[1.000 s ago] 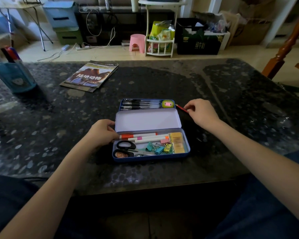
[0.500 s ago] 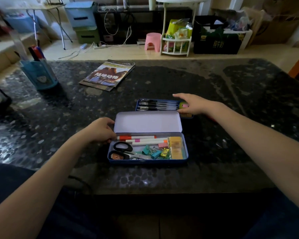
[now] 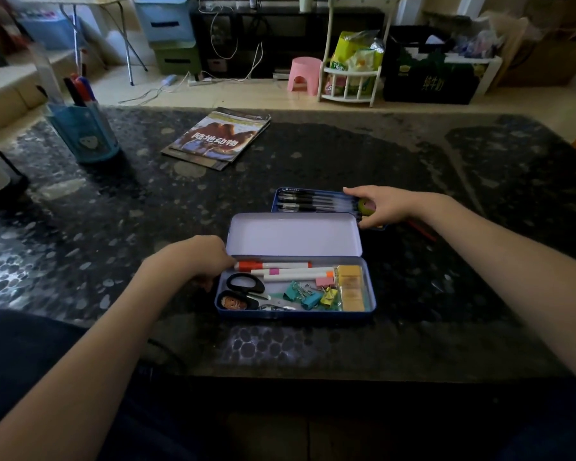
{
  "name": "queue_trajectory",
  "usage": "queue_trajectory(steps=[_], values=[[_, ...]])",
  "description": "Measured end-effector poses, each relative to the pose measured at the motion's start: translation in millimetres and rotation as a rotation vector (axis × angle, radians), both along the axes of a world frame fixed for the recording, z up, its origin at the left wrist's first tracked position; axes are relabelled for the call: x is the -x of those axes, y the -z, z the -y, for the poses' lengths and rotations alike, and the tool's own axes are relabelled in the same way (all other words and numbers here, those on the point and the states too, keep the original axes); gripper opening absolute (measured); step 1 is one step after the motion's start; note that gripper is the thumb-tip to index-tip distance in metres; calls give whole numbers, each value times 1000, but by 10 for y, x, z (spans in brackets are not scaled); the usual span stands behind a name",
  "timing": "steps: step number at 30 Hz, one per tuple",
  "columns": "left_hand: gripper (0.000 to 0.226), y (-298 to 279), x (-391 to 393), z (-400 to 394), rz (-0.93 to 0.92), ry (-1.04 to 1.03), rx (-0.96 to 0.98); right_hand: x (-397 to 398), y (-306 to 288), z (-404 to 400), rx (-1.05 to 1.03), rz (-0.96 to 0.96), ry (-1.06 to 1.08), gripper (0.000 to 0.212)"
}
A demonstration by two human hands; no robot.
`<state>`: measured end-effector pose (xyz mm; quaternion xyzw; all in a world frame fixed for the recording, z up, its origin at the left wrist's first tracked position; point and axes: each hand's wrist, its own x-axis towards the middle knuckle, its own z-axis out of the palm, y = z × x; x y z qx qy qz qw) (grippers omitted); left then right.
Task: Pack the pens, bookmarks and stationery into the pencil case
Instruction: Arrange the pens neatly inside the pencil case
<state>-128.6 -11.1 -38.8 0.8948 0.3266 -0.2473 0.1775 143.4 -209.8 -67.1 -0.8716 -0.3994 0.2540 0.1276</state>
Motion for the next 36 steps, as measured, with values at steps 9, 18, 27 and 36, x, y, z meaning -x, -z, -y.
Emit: queue_trajectory(steps=[9, 18, 27, 36], values=[[28, 35, -6, -23, 6, 77, -84, 87, -14, 69, -272, 249, -53, 83], [37, 200, -100, 15, 318, -23, -167, 0, -236, 199, -365, 281, 82, 86], [37, 329, -192, 261, 541, -111, -168, 503, -547, 582, -372, 34, -47, 81], [38, 306, -175, 286, 656, -132, 68, 1051, -261, 806, -303, -72, -145, 75]])
